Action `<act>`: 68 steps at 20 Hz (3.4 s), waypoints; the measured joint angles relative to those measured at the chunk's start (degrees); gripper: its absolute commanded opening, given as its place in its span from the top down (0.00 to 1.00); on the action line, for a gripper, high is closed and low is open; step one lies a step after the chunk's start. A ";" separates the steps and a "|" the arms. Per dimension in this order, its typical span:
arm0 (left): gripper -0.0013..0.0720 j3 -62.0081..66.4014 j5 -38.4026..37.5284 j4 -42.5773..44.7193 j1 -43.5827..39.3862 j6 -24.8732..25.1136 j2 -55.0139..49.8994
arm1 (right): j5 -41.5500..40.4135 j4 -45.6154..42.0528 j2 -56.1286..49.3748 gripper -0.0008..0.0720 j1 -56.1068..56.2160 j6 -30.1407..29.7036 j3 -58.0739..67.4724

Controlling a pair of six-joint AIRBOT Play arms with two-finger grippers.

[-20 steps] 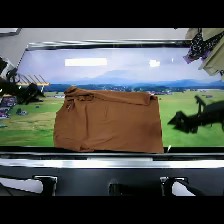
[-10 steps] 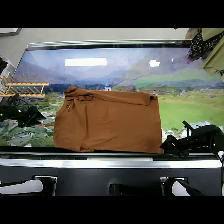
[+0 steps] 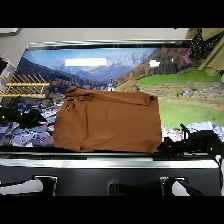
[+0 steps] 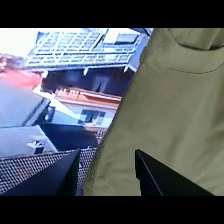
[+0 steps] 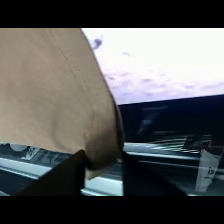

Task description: Fold the clothes and pants, and hang the long-sleeved shirts on hangers.

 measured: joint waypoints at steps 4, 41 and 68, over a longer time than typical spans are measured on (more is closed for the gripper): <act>0.46 -2.71 0.46 -0.96 0.02 2.47 0.00 | 2.27 1.55 -0.02 0.94 0.02 -0.50 -0.68; 0.97 1.40 4.31 -7.93 -11.65 6.14 4.81 | 10.45 20.06 2.25 0.95 13.77 -10.69 19.63; 0.96 43.56 2.29 14.78 -16.85 -21.24 30.16 | 5.90 -15.06 21.59 0.94 19.63 29.57 66.25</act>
